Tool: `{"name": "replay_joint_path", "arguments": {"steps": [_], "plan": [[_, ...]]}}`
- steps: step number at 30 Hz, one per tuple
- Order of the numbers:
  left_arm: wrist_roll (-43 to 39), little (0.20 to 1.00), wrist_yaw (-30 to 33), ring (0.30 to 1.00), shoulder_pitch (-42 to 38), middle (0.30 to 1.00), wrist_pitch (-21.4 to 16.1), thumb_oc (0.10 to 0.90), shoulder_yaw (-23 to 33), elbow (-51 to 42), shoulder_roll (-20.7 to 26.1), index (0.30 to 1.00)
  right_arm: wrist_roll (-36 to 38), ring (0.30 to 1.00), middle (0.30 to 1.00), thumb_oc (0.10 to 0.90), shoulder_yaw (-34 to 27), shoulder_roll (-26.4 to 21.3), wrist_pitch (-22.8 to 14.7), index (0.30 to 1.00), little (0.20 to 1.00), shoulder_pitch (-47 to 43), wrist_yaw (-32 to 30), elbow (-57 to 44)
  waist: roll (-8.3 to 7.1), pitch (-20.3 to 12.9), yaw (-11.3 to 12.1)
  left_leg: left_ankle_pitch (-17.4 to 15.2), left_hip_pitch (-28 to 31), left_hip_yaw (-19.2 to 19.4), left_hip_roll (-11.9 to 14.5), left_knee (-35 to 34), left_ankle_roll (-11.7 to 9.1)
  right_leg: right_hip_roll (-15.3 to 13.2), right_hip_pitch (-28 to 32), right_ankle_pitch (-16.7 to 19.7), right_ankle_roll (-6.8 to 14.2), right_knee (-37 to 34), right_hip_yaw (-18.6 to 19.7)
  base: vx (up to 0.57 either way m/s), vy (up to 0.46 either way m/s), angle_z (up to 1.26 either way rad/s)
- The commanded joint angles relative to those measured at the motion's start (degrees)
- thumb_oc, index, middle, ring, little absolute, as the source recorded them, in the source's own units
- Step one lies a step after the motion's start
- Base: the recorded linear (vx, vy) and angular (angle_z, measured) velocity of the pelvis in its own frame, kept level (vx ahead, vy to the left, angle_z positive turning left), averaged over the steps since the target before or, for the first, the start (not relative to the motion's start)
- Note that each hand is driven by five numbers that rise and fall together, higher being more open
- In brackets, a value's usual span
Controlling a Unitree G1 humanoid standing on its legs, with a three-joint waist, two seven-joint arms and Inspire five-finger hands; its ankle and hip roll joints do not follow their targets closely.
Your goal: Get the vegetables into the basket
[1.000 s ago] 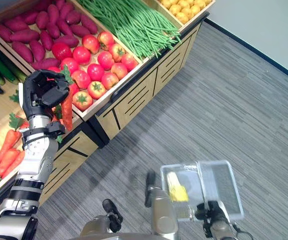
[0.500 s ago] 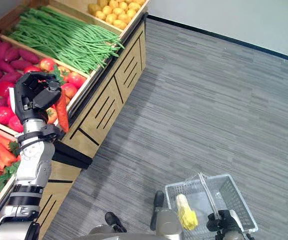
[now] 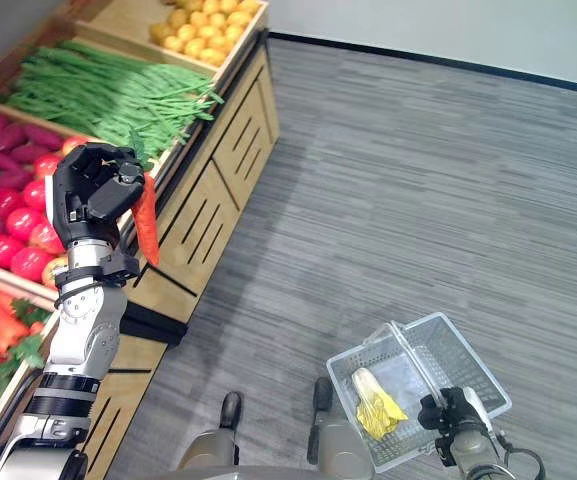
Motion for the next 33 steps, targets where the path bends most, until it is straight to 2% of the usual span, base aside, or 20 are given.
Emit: {"name": "replay_joint_path", "arguments": {"steps": [1, 8, 9, 10, 12, 13, 14, 15, 16, 20, 24, 29, 30, 33], "plan": [[1.75, 0.300, -0.92, 0.300, -4.77, 0.300, -7.19, 0.400, 1.79, -6.87, 3.55, 0.300, 2.54, 0.300, 0.300, 0.400, -0.20, -3.42, -0.62, 0.300, 0.300, 2.62, -2.37, -0.38, -1.48, -2.10, -0.59, 2.51, -0.78, 3.45, -2.14, 0.37, 1.54, -5.75, 2.26, -5.33, 6.47, 4.42, 4.00, 0.05, 0.256, -0.16], [1.82, 0.300, -2.00, 0.300, -4.57, 0.300, -7.58, 0.400, 1.21, -7.26, 4.88, 0.300, 2.39, 0.300, 0.300, 0.400, -0.14, -1.51, -0.42, 0.300, 0.300, 2.91, -1.47, -0.82, -2.82, -2.95, -1.37, -1.27, 0.48, 8.82, -4.71, 2.20, 3.39, -8.74, 0.28, -1.55, 9.42, 3.38, 8.48, 0.02, 0.235, -0.41], [1.73, 0.300, -2.21, 0.300, -4.52, 0.300, -7.64, 0.400, 1.10, -7.05, 5.00, 0.300, 2.40, 0.300, 0.300, 0.400, -0.17, -1.31, -0.41, 0.300, 0.300, 2.81, -1.46, -0.77, -3.05, -2.89, -1.55, -1.71, 0.65, 9.64, -5.14, 2.36, 3.66, -9.24, -0.11, -0.04, 9.97, 3.03, 9.08, -0.04, 0.138, -0.30], [1.82, 0.300, -2.42, 0.300, -4.15, 0.300, -7.79, 0.400, 1.27, -7.18, 5.48, 0.300, 2.27, 0.300, 0.300, 0.400, -0.20, -0.87, -0.41, 0.300, 0.300, 2.29, -1.57, -0.71, -3.38, -2.80, -1.68, -2.05, 1.05, 11.48, -5.65, 2.13, 3.96, -10.28, -1.18, 3.76, 11.12, 2.27, 9.49, -0.04, 0.138, -0.25], [1.79, 0.300, -2.59, 0.300, -3.75, 0.300, -7.78, 0.400, 1.35, -7.29, 5.87, 0.300, 2.10, 0.300, 0.300, 0.400, 0.07, -0.44, -0.43, 0.300, 0.300, 2.02, -1.52, -0.97, -3.45, -2.69, -1.25, -1.98, 1.31, 12.92, -5.39, 1.94, 4.04, -10.57, -1.79, 4.90, 11.48, 2.11, 9.45, -0.04, 0.083, -0.55], [1.88, 0.300, -2.56, 0.300, -3.36, 0.300, -7.66, 0.400, 1.39, -7.20, 6.43, 0.300, 2.01, 0.300, 0.300, 0.400, 0.26, -0.14, -0.46, 0.300, 0.300, 2.01, -1.55, -1.30, -3.32, -2.42, -0.83, -2.27, 1.83, 14.09, -4.98, 2.02, 4.21, -10.83, -1.87, 4.85, 11.25, 2.69, 7.75, -0.04, 0.053, -0.67], [1.88, 0.300, -2.57, 0.300, -3.40, 0.300, -7.66, 0.400, 1.40, -7.19, 6.48, 0.300, 2.01, 0.300, 0.300, 0.400, 0.26, -0.10, -0.44, 0.300, 0.300, 1.98, -1.55, -1.32, -3.43, -2.55, -0.72, -1.99, 1.65, 14.25, -5.02, 1.90, 4.21, -10.83, -2.15, 5.11, 11.21, 2.59, 7.92, -0.09, 0.136, -0.91], [2.38, 0.300, -2.97, 0.300, -2.94, 0.300, -7.11, 0.400, 1.41, -7.48, 7.28, 0.300, 2.00, 0.300, 0.300, 0.400, 0.18, 0.10, -0.56, 0.300, 0.300, 1.99, -1.61, -0.88, -2.52, -2.71, 0.48, -1.54, 2.26, 16.59, -4.01, 1.18, 4.87, -11.29, -0.72, 1.46, 10.38, 7.12, 1.66, -0.11, 0.138, -0.98], [2.31, 0.300, -3.59, 0.300, -2.20, 0.300, -6.49, 0.400, 1.61, -8.10, 7.11, 0.300, 1.88, 0.300, 0.300, 0.400, 0.02, 0.11, -0.59, 0.300, 0.300, 2.36, -1.57, -1.06, -2.33, -3.75, 1.13, -0.63, 3.46, 18.48, -3.58, -0.55, 4.70, -11.48, 1.14, -0.20, 10.24, 9.04, -1.27, -0.10, 0.141, -1.14], [2.49, 0.300, -4.25, 0.300, -1.46, 0.300, -6.31, 0.400, 1.74, -8.06, 7.42, 0.300, 1.87, 0.300, 0.300, 0.400, -0.32, -0.39, -0.90, 0.300, 0.300, 3.10, -1.79, -1.85, -3.16, -5.01, 1.53, 0.47, 5.11, 20.04, -3.90, -2.98, 4.14, -11.16, 2.45, 0.86, 10.67, 4.86, -1.66, 0.03, -0.065, -0.57], [1.99, 0.300, -5.61, 0.300, -0.69, 0.300, -5.70, 0.400, 0.87, -7.59, 6.63, 0.300, 2.35, 0.300, 0.300, 0.400, -1.13, -2.62, -1.56, 0.300, 0.300, 2.34, -2.58, -4.43, -3.34, -6.41, 1.06, 1.71, 6.99, 20.82, -2.86, -4.83, 2.84, -9.28, 4.71, 1.10, 10.47, -2.68, -1.05, 0.06, -0.170, -0.25], [0.77, 0.300, -7.56, 0.300, 0.28, 0.300, -5.27, 0.400, -1.11, -8.05, 5.78, 0.300, 2.39, 0.300, 0.300, 0.400, -2.16, -6.66, -2.47, 0.300, 0.300, 0.68, -4.00, -9.83, -2.78, -7.64, 0.84, 3.86, 7.93, 20.61, -1.78, -7.25, 1.59, -7.92, 6.09, 1.85, 10.19, -6.07, -1.31, 0.02, -0.168, -0.13], [0.28, 0.300, -9.15, 0.300, 0.42, 0.300, -4.74, 0.400, -3.05, -8.03, 5.35, 0.300, 2.17, 0.300, 0.300, 0.400, -2.30, -9.17, -3.18, 0.300, 0.300, -0.54, -4.48, -15.33, -2.14, -8.44, 0.64, 4.46, 8.04, 20.55, -1.32, -7.85, 1.12, -7.57, 6.48, 1.99, 10.15, -7.20, -1.62, 0.00, -0.152, -0.05], [-0.03, 0.300, -10.34, 0.300, 0.58, 0.300, -4.09, 0.400, -4.72, -8.22, 4.92, 0.300, 2.27, 0.300, 0.300, 0.400, -2.43, -10.40, -3.82, 0.300, 0.300, -0.93, -4.34, -21.52, -1.78, -9.18, 0.42, 4.84, 8.13, 20.80, -1.02, -8.02, 0.89, -7.37, 6.40, 2.13, 10.04, -7.29, -1.49, 0.00, -0.066, 0.03]]}}
